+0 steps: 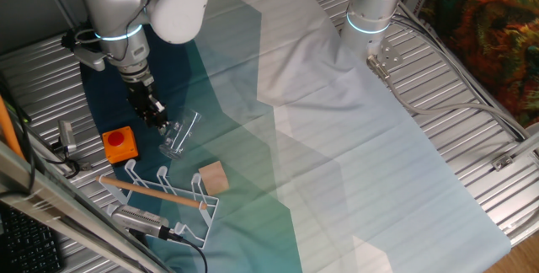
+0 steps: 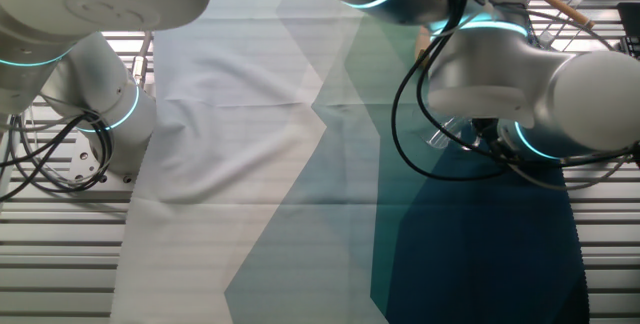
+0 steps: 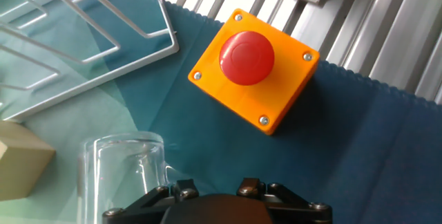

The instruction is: Put the cup on the cup rack

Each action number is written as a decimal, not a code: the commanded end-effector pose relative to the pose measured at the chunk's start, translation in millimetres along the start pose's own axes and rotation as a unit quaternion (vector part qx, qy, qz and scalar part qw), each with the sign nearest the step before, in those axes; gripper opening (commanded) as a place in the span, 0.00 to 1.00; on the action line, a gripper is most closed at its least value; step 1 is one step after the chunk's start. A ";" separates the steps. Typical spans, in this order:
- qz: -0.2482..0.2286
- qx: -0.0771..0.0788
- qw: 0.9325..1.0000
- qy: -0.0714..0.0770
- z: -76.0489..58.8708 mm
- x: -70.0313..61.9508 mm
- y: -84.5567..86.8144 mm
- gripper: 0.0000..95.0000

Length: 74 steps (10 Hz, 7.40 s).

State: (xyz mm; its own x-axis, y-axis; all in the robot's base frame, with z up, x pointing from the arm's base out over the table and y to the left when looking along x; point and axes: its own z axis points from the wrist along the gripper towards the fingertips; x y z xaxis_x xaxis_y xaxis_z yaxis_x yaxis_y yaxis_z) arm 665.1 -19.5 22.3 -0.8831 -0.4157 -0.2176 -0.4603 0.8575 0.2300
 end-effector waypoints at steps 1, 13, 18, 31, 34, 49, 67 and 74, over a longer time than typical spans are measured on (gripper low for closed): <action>0.000 0.000 1.000 -0.002 4.2 1.7 1.4 0.40; 0.023 -0.006 1.000 -0.013 17.0 -1.4 7.0 0.00; 0.052 -0.044 0.997 -0.021 12.2 -1.2 11.0 0.00; 0.054 -0.005 0.997 0.062 -18.1 -28.8 37.6 0.00; 0.053 0.000 0.995 0.080 -19.4 -27.9 37.6 0.00; 0.063 0.028 0.991 0.112 -63.7 -5.7 76.7 0.00; 0.060 -0.007 0.995 0.083 -120.4 1.8 171.1 0.00; 0.067 -0.024 0.997 0.043 -120.2 -9.4 175.2 0.00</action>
State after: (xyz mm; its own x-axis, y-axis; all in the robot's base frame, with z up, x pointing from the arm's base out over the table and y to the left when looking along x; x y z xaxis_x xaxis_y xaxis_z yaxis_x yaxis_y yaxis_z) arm 581.8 99.9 179.7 -0.9412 -0.3217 -0.1028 -0.3377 0.8940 0.2946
